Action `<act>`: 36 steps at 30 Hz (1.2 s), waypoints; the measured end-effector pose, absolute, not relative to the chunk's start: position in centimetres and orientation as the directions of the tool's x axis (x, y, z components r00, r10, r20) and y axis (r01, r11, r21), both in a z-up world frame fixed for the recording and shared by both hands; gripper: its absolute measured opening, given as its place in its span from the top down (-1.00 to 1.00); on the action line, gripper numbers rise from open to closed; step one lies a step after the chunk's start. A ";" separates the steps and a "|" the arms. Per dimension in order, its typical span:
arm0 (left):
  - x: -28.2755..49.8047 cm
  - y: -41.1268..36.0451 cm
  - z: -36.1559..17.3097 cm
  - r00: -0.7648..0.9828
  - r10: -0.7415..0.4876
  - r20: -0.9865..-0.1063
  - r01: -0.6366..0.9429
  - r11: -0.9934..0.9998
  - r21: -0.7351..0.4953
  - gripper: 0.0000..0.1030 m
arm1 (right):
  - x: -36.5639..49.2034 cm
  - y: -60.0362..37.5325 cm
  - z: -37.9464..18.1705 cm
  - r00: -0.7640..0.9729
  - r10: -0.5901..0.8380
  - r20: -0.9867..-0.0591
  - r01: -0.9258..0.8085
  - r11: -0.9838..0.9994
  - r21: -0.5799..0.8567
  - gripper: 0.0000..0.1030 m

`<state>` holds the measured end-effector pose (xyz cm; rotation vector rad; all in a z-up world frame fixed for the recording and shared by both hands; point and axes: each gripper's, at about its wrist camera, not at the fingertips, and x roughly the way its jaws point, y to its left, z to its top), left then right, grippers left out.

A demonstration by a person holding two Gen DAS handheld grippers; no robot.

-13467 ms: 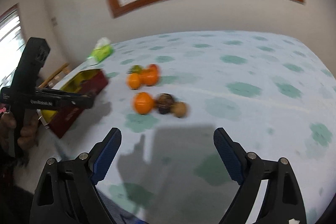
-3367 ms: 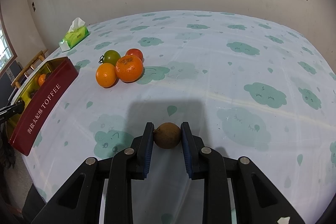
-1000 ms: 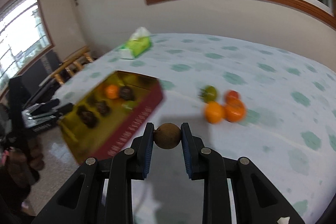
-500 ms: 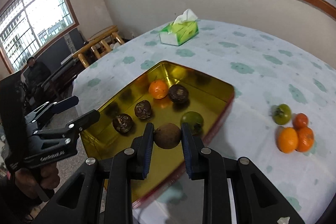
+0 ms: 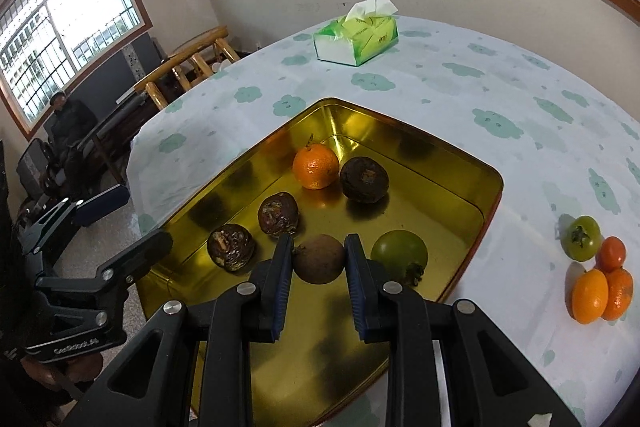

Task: Organize fruits
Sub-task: 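Carry the small brown kiwi into the gold tray and open the right gripper, then move both open grippers from the tray toward the remaining fruits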

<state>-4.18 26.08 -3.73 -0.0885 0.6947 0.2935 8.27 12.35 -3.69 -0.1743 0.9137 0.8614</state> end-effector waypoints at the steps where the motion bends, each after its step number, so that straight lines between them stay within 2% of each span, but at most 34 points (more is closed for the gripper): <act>1: -4.2 26.1 -3.8 0.728 0.235 -0.644 -0.295 0.955 0.015 -0.58 | 8.4 12.5 -3.8 0.313 0.577 -0.754 -0.717 0.664 0.211 0.54; 12: -3.9 25.5 -4.2 0.720 0.224 -0.657 -0.283 0.959 0.016 -0.58 | 9.5 13.5 -3.7 0.322 0.595 -0.736 -0.716 0.662 0.222 0.49; 13: -3.9 25.4 -4.2 0.719 0.224 -0.658 -0.283 0.959 0.017 -0.58 | 9.6 13.5 -3.4 0.327 0.608 -0.724 -0.717 0.658 0.230 0.41; 16: -3.8 25.2 -4.1 0.717 0.226 -0.659 -0.279 0.960 0.026 -0.58 | 9.8 12.9 -2.6 0.358 0.638 -0.682 -0.702 0.666 0.253 -0.03; 21: -3.9 24.8 -3.8 0.722 0.228 -0.653 -0.275 0.961 0.032 -0.58 | 9.8 10.2 -1.6 0.437 0.620 -0.651 -0.664 0.711 0.231 -0.09; 25: -3.9 24.4 -3.5 0.726 0.228 -0.649 -0.267 0.963 0.039 -0.58 | 10.0 5.7 -1.8 0.519 0.546 -0.658 -0.580 0.790 0.198 -0.52; 30: -3.7 23.4 -3.0 0.730 0.220 -0.647 -0.246 0.968 0.051 -0.58 | 10.8 -1.4 -3.2 0.582 0.401 -0.708 -0.440 0.887 0.141 -0.68; 36: -2.9 21.5 -2.5 0.735 0.204 -0.647 -0.206 0.976 0.074 -0.65 | 12.3 -10.9 -5.6 0.611 0.175 -0.772 -0.224 0.974 0.044 -0.74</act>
